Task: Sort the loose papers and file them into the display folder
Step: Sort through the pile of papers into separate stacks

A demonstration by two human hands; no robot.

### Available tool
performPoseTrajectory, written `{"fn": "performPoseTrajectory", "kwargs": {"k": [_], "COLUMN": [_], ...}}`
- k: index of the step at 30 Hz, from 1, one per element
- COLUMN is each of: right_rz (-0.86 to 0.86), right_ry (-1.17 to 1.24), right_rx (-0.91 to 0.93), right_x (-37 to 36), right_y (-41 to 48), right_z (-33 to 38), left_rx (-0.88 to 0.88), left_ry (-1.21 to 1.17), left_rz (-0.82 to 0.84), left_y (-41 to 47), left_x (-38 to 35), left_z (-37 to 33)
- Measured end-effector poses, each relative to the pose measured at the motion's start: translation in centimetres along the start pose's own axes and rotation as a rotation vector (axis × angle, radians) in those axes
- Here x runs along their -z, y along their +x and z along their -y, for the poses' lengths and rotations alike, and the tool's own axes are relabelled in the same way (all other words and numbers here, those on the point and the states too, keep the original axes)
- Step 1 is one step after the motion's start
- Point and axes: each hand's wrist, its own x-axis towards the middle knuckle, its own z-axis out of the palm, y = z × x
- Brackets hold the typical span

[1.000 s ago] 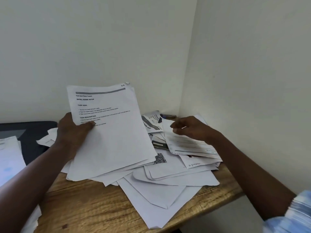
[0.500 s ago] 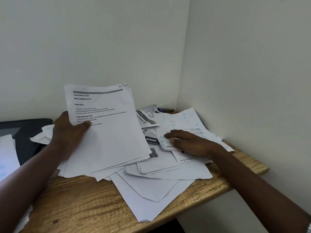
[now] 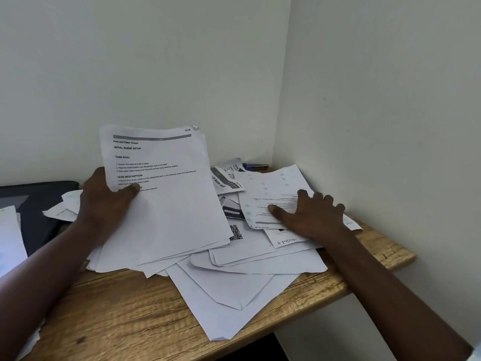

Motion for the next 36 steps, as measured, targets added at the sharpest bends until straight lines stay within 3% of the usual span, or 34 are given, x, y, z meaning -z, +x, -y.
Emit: {"fn": "performPoseTrajectory", "kwargs": {"k": [2,11,17,22,32,36], "right_rz": [0.061,-0.006,-0.004,-0.032,-0.157,-0.148], "right_ry": [-0.015,-0.054,-0.050,-0.047,0.136,0.341], "right_rx": [-0.003,0.089,-0.059,-0.026,0.037,0.050], "right_x": [-0.2,-0.6,-0.4,-0.1,-0.2,-0.2], "right_y": [0.0,-0.5,-0.5,-0.6,-0.4,0.0], "right_z": [0.0,0.6,0.2,0.0,0.1,0.0], "left_rx": [-0.023,-0.096,-0.154,-0.166,-0.177,-0.170], "left_ry": [0.016,0.059,0.174,0.201,0.153,0.126], "left_rz": [-0.001,-0.009,0.029,0.043,0.054,0.077], "left_y": [-0.3,-1.8,-2.3,-2.5,-2.6,-2.6], "left_x": [-0.1,-0.7,-1.2,-1.5,-1.5,-1.4], "left_z": [-0.5,-2.5,-2.9,-2.8,-2.8,-2.8]}}
